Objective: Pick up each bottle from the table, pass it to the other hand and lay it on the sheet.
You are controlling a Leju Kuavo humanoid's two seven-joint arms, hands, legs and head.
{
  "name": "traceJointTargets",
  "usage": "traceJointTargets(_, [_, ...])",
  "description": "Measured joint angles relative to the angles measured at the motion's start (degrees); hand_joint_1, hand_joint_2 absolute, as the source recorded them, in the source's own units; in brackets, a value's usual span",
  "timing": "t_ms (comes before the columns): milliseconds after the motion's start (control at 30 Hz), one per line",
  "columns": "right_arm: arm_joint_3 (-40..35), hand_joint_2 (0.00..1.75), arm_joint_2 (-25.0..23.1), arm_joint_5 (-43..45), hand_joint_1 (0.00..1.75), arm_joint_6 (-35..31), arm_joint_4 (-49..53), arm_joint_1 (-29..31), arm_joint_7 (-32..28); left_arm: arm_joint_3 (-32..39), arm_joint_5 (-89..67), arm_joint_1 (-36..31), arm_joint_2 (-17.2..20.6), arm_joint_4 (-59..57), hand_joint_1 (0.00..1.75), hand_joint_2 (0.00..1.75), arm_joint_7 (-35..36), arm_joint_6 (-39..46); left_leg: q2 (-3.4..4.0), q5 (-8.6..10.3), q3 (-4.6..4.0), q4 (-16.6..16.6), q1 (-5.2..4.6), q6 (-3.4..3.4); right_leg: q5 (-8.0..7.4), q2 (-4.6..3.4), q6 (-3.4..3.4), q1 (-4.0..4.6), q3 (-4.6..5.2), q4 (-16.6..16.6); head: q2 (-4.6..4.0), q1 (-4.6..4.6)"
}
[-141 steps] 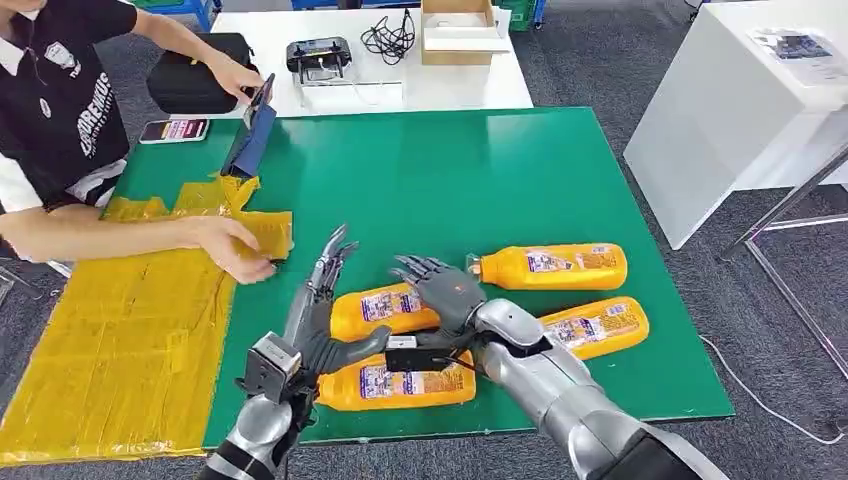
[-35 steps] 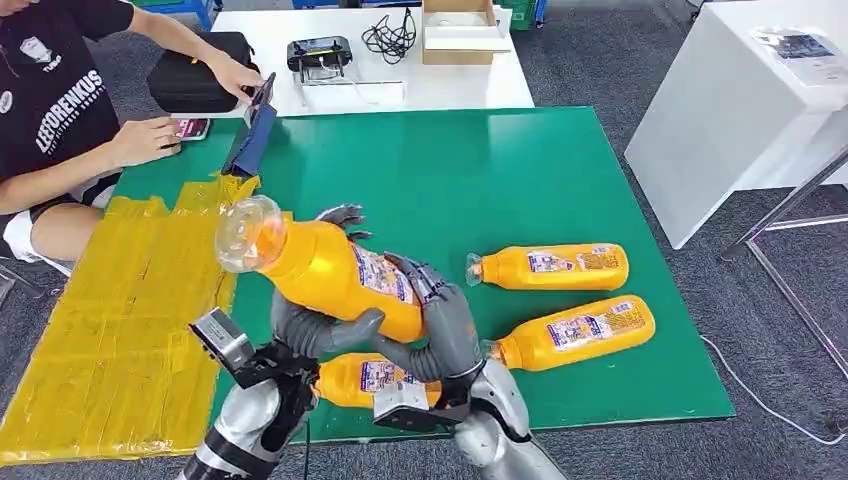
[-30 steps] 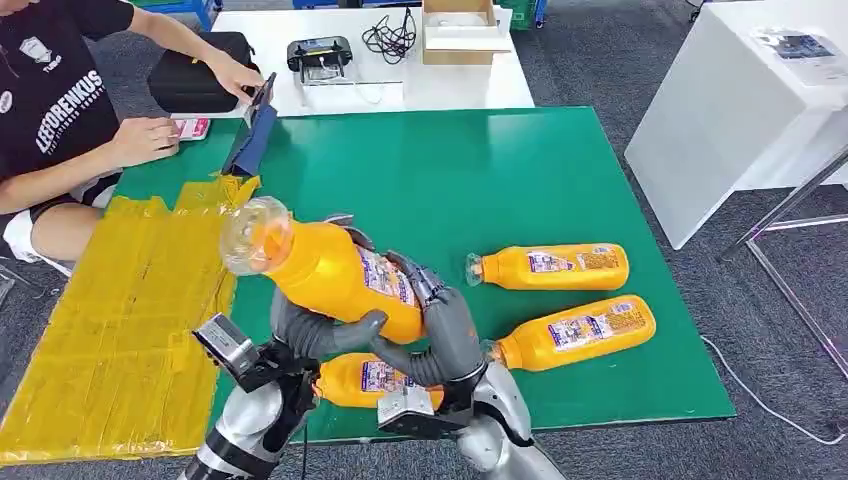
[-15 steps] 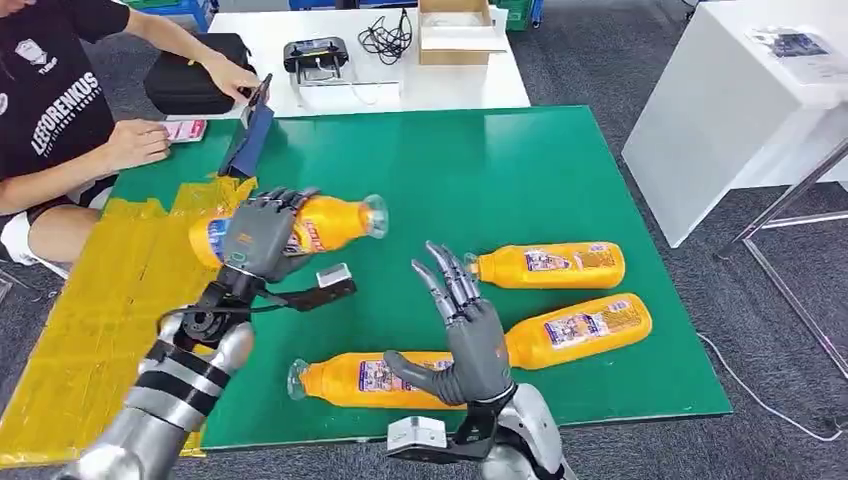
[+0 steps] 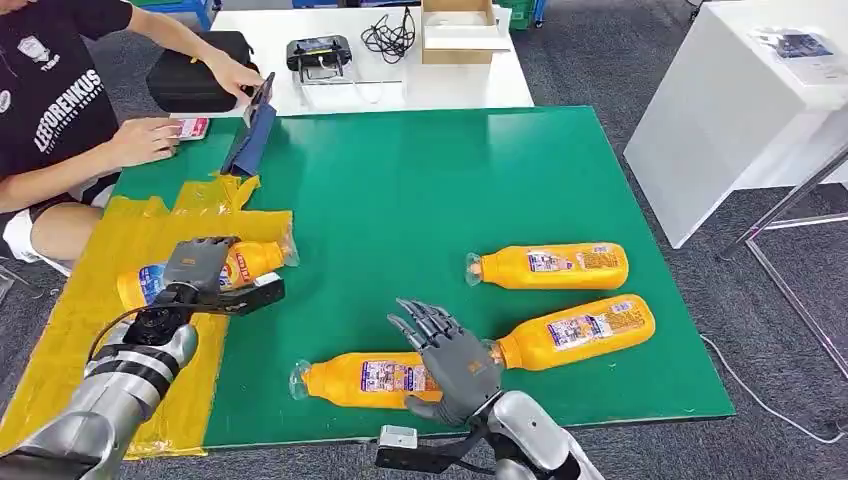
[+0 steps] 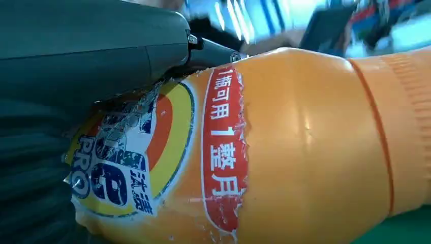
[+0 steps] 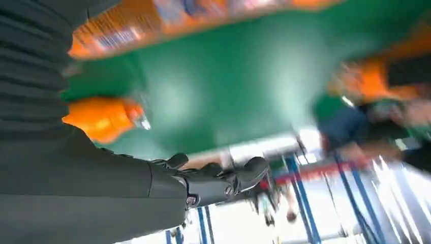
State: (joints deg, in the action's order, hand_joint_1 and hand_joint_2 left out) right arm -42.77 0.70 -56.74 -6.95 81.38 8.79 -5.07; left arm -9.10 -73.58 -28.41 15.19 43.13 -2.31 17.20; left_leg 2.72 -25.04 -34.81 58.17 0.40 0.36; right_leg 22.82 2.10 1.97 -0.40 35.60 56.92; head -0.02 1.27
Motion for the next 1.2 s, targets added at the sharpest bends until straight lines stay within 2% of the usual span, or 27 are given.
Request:
traceJointTargets(33, [-0.41, 1.75, 0.22, -0.31, 0.00, 0.31, -1.31, 0.50, 0.48, 0.59, 1.44, -0.50, -0.04, -0.91, 0.00, 1.75, -0.94, -0.65, 0.00, 0.00, 0.02, 0.00, 0.00, 0.00, 0.00, 0.01, 0.00, 0.00, -0.02, 0.00, 0.00, 0.00])
traceJointTargets(233, [-2.45, 1.75, 1.10, -0.72, 0.00, 1.60, -7.20, 2.67, 1.77, 2.91, 8.32, -1.95, -1.22, -3.65, 0.00, 1.75, -5.65, -3.37, -0.11, 0.00, 0.09, 0.00, 0.00, 0.00, 0.00, 0.04, 0.00, 0.00, -0.10, 0.00, 0.00, 0.02])
traceJointTargets(533, [-3.98, 1.75, 1.49, -2.89, 0.00, 1.80, -12.31, 5.15, 5.03, 4.31, 16.86, -0.21, -3.56, -2.10, 0.00, 1.75, -11.94, -2.42, -0.09, 0.01, 0.10, 0.00, 0.00, 0.00, -0.01, 0.03, 0.00, 0.00, -0.11, 0.01, 0.00, 0.00])
traceJointTargets(567, [-3.98, 1.75, 1.31, -2.82, 0.12, 1.75, -12.98, 5.62, 5.16, 4.51, 19.16, 0.68, -4.04, -0.63, 0.00, 1.75, -13.85, -2.10, -0.07, 0.01, 0.10, 0.00, 0.00, 0.00, -0.01, 0.02, 0.00, 0.00, -0.10, 0.01, 0.00, 0.02])
traceJointTargets(600, [-3.98, 1.75, 1.05, -2.67, 0.61, 1.75, -13.67, 6.08, 5.18, 4.68, 21.39, 1.55, -4.57, 1.01, 0.00, 1.75, -15.44, -2.05, -0.06, 0.01, 0.10, 0.00, 0.00, 0.00, 0.00, 0.02, 0.00, 0.00, -0.09, 0.01, 0.00, 0.00])
traceJointTargets(633, [-3.96, 1.75, 0.85, -2.38, 1.47, 1.77, -14.46, 6.58, 5.18, 4.79, 23.82, 2.37, -5.16, 2.84, 0.00, 1.75, -16.75, -2.19, -0.07, 0.01, 0.09, 0.00, 0.00, 0.00, 0.00, 0.02, 0.00, 0.00, -0.09, 0.01, 0.00, -0.02])
traceJointTargets(667, [-3.96, 1.75, 0.48, -2.14, 1.71, 1.84, -15.40, 7.05, 5.18, 4.81, 26.07, 3.36, -5.58, 5.19, 0.00, 1.75, -17.67, -2.43, -0.06, 0.01, 0.09, 0.00, 0.00, 0.00, 0.00, 0.01, 0.00, 0.00, -0.09, 0.01, 0.00, 0.00])
traceJointTargets(933, [-3.21, 1.75, -2.31, 1.68, 1.75, 1.97, -23.65, 10.70, 3.85, 4.59, 40.29, 9.93, -9.47, 27.39, 0.00, 1.75, -24.11, -2.82, 0.07, -0.02, 0.21, 0.00, -0.01, -0.02, -0.01, -0.02, 0.00, 0.01, -0.17, -0.03, 0.00, 0.00])
traceJointTargets(1200, [-1.46, 1.75, -3.91, 3.58, 1.75, -0.39, -27.42, 11.89, 3.39, 4.68, 49.48, 14.30, -11.98, 41.99, 0.00, 1.75, -27.04, -3.34, 0.02, 0.00, 0.34, 0.00, 0.01, -0.03, -0.01, -0.02, -0.01, 0.07, -0.30, -0.02, 0.00, 0.00])
